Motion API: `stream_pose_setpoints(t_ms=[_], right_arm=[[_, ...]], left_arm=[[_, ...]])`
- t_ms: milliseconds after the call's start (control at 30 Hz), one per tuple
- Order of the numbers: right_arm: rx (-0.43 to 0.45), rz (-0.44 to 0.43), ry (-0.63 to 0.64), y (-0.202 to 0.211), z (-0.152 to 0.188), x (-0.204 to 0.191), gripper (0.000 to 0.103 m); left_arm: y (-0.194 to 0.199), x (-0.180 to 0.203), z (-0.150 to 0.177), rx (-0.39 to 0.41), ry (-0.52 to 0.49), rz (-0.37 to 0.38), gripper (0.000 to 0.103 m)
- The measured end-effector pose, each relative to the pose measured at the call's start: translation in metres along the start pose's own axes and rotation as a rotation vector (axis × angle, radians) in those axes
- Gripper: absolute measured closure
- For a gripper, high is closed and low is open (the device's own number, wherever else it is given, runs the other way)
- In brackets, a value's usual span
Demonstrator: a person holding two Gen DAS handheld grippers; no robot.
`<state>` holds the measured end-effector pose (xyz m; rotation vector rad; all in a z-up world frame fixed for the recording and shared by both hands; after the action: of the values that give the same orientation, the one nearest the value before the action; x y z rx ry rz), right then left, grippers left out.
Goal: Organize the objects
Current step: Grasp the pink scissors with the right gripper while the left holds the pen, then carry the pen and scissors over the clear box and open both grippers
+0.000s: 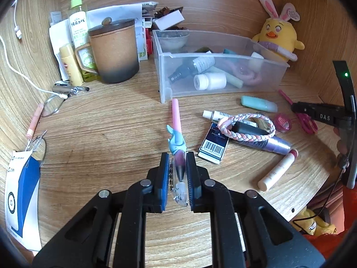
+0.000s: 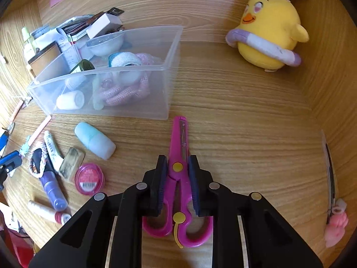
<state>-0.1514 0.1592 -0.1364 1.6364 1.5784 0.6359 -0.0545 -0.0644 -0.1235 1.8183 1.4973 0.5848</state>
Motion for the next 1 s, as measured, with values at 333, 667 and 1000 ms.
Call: stream_pose_setpoints(t_ms=[333,667,1000], right_arm=[[0.098,-0.025,-0.005,0.041,-0.007,0.003,0.086],[0.187,-0.088,0.003,0.072,-0.03,-0.013,0.086],[0.242,-0.124,0.053,0.081,-0.055,-0.042,0.086]], left_arm=[[0.031,0.004,-0.028,0.099,0.006,-0.014,0.089],[0.053,0.007,-0.07,0.196,-0.02,-0.019,0.091],[0.062,0.01,-0.096,0.242,-0.047,-0.011,0.094]])
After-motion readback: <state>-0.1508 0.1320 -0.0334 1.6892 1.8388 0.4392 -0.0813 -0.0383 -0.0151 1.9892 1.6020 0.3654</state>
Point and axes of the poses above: each gripper's, at about its wrist camera, not at the fingertips, and y roughly against the way its jaws point, x to its right, z to its underside, the point moved 8 cm from there along -y, roughly the way its jaws point, and after that the axes turned 11 degrees about -y, right-handed, at the moved point
